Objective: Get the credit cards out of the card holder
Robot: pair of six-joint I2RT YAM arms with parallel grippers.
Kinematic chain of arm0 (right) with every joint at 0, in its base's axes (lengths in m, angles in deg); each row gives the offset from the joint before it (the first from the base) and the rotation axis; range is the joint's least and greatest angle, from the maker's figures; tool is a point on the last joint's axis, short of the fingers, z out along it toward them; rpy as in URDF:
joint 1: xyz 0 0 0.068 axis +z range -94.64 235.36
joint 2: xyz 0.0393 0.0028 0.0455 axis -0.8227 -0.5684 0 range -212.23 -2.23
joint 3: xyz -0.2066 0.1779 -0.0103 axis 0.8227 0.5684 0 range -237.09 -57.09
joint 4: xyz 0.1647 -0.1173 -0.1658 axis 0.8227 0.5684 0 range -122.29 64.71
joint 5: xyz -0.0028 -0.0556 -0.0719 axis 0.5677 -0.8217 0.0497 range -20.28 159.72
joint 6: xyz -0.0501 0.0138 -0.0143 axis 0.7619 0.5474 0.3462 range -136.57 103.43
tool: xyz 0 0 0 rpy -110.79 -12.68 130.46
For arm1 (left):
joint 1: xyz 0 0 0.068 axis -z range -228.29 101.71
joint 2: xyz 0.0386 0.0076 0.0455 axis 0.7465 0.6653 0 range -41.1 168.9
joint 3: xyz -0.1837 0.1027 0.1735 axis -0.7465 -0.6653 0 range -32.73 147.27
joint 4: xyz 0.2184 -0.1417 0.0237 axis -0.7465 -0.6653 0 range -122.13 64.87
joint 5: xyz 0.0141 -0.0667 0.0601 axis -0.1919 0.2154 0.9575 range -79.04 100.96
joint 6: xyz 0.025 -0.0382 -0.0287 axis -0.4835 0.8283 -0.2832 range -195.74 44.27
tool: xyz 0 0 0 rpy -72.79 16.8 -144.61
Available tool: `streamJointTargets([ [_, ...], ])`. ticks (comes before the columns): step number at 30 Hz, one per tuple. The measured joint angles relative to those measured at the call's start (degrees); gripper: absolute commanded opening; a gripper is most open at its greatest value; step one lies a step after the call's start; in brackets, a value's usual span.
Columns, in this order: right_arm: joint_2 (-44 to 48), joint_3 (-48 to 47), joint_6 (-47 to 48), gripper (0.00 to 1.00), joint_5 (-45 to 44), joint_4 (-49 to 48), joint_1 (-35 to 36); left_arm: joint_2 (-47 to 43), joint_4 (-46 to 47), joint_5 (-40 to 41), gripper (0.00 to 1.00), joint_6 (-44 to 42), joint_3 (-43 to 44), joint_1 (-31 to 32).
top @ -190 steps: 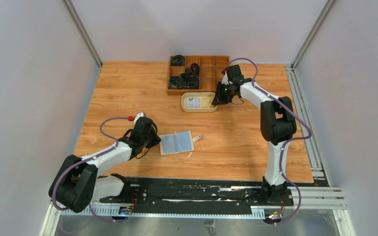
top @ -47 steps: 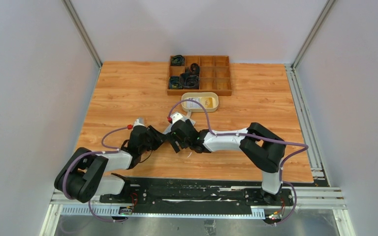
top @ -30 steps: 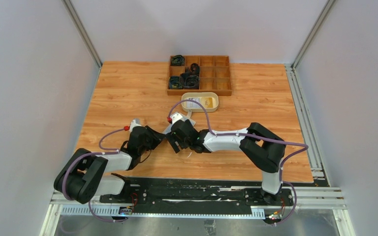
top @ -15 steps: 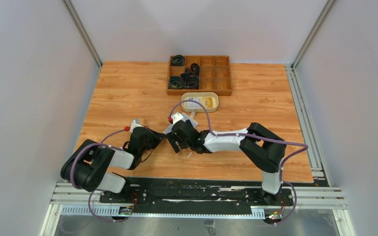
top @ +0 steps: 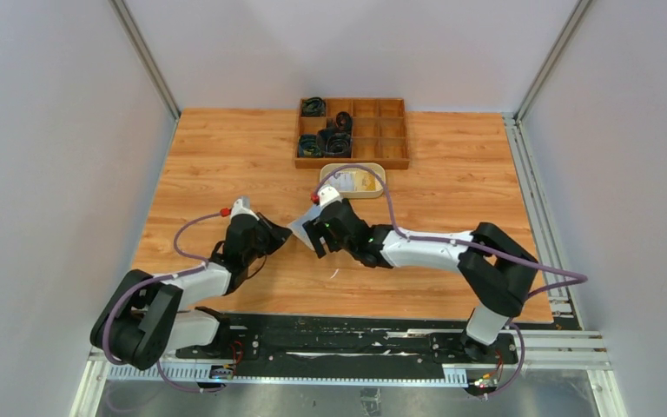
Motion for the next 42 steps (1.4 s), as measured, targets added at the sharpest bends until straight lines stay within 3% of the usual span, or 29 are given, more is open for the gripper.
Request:
streamJointTargets([
  [9,4.96,0.07,1.44,0.85,2.14,-0.52,-5.9,4.98,-7.74,-11.43,0.0,-11.17,6.1,-2.6],
  [21,-0.59,-0.83,-3.08,0.79,18.78,-2.54,-20.72,6.56,-16.13,-22.23,0.0,-21.81,10.01,-5.22],
  [25,-2.67,-0.63,-5.05,0.72,25.64,-8.13,-24.61,6.54,-17.05,-22.51,0.26,-21.68,9.88,-5.31],
  [28,-5.64,-0.61,-6.8,0.68,30.25,-12.63,-26.47,6.54,-14.05,-22.25,0.37,-18.71,7.56,-5.42],
  [34,-10.86,-0.7,-9.53,0.61,34.91,-17.53,-27.12,5.09,-6.91,-21.44,0.4,-12.02,2.25,-5.57],
  [42,-15.06,-2.34,-12.39,0.59,36.68,-23.06,-27.12,4.0,-5.4,-19.56,0.4,-8.28,0.72,-5.57],
])
